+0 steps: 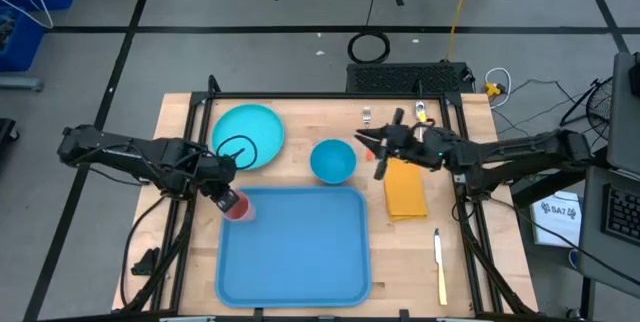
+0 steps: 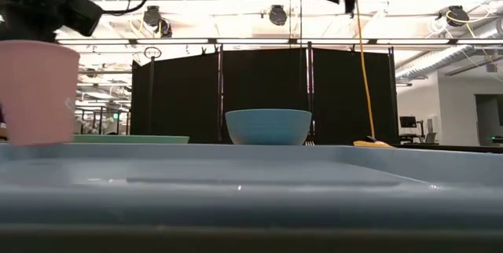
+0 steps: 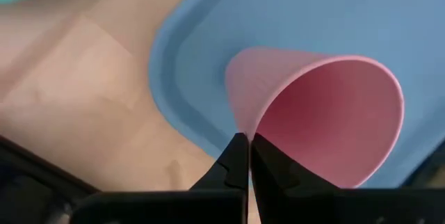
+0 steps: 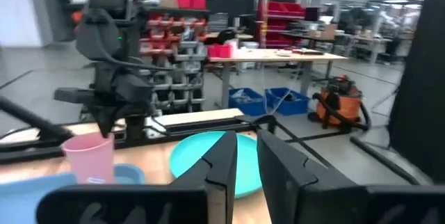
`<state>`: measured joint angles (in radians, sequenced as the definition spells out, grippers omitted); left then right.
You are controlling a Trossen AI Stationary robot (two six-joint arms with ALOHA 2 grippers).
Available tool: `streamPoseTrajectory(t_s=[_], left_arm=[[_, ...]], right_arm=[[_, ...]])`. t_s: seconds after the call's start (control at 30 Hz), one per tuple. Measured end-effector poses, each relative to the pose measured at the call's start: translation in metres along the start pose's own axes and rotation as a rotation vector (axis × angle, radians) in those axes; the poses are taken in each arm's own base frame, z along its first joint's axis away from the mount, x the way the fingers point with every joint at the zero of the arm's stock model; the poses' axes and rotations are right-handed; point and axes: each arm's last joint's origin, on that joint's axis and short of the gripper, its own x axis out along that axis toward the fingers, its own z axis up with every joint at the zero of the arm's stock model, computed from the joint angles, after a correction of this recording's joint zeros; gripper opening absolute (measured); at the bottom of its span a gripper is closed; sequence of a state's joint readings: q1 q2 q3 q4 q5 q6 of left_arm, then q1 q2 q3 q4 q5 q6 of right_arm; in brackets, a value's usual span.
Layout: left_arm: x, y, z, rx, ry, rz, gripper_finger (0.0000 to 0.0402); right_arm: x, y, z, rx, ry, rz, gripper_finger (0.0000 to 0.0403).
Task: Set up tray
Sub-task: Put the pink cup on the blue tray, then put the green plate on the blue tray
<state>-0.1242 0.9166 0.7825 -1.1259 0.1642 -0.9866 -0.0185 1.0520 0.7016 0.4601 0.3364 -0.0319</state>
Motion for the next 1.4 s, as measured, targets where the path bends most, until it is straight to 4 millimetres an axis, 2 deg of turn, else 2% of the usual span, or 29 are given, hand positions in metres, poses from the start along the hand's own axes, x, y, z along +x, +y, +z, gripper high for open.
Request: streamPoseTrajectory(t_s=[0.2, 0.37, 0.97, 1.27, 1.4], left_arm=[[-0.008, 0.003, -0.004, -0.030, 0.004, -0.030, 0.0003], [-0.004, 0.008, -0.006, -0.080, 0.039, 0.078, 0.0003], [0.015, 0.002, 0.013, -0.046, 0.103, 0.170, 0.0005], [0.016, 0.002, 0.010, -0.061, 0.150, 0.145, 0.0071], [0.014, 0.003, 0.009, -0.057, 0.140, 0.135, 0.0086]], right_arm=[[-0.015, -0.006, -0.006, 0.024, -0.011, -0.039, 0.0047], [-0.015, -0.006, -0.010, 0.025, 0.004, -0.038, 0.0047], [-0.014, -0.006, -0.012, 0.029, 0.006, -0.034, 0.0047], [-0.014, -0.006, -0.012, 0.028, 0.007, -0.034, 0.0047], [-0.014, -0.006, -0.012, 0.027, 0.007, -0.034, 0.0047]])
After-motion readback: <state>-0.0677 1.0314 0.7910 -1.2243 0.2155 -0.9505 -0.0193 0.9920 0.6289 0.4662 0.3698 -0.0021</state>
